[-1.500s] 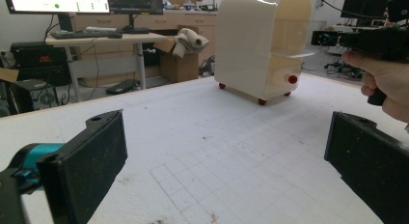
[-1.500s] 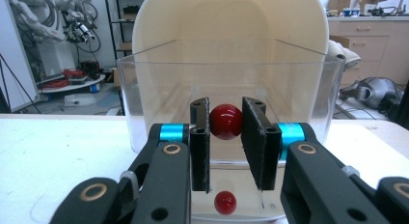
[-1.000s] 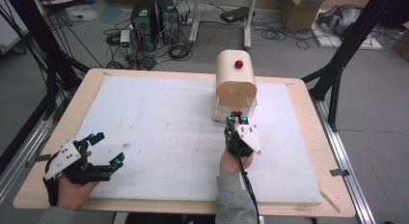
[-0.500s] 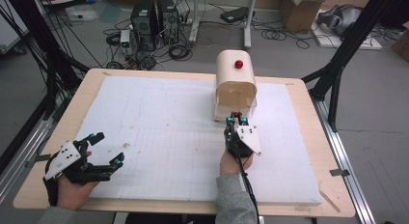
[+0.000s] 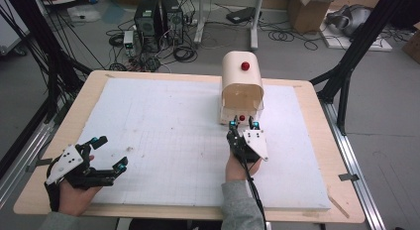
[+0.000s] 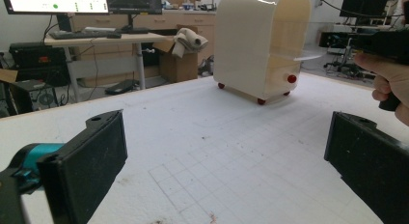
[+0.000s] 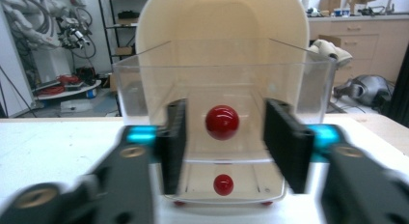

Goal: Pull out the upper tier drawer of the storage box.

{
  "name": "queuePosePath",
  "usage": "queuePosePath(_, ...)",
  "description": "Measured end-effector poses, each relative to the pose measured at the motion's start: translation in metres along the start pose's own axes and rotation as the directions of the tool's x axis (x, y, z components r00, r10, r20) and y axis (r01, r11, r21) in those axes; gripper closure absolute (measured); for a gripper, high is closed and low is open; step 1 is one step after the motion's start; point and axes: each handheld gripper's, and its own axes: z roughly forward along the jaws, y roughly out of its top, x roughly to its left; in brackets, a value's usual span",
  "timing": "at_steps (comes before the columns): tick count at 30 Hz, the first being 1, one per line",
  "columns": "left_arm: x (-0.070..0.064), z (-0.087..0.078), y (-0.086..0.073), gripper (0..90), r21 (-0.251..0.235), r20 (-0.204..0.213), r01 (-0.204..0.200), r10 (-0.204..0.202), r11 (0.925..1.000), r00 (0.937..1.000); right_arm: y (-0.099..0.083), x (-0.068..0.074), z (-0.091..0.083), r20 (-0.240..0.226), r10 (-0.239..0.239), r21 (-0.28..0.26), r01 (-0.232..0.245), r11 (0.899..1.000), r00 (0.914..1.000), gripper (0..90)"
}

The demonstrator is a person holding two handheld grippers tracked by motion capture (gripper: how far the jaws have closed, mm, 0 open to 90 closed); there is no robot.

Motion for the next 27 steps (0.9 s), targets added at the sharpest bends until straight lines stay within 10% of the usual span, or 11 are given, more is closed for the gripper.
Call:
queuePosePath(7,-0.001,0.001,0.0,1.7,0.0,0.001,0.003,-0.003,1.0,1.0,0.001,-0.003,0.001,-0.059,-0.029,0.025,0.03,0.999,0.9978,10.3)
queuePosePath(21,-0.001,0.003,0.001,1.7,-0.004,0.011,0.004,-0.004,1.0,0.9999,0.004,-0.009,-0.007,-0.157,-0.034,0.037,0.04,0.999,0.987,10.3)
queuePosePath(27,-0.001,0.006,0.001,1.7,-0.01,0.021,0.012,-0.012,0.9999,0.9997,0.006,-0.031,-0.012,-0.284,-0.025,0.051,0.041,0.998,0.9585,10.3)
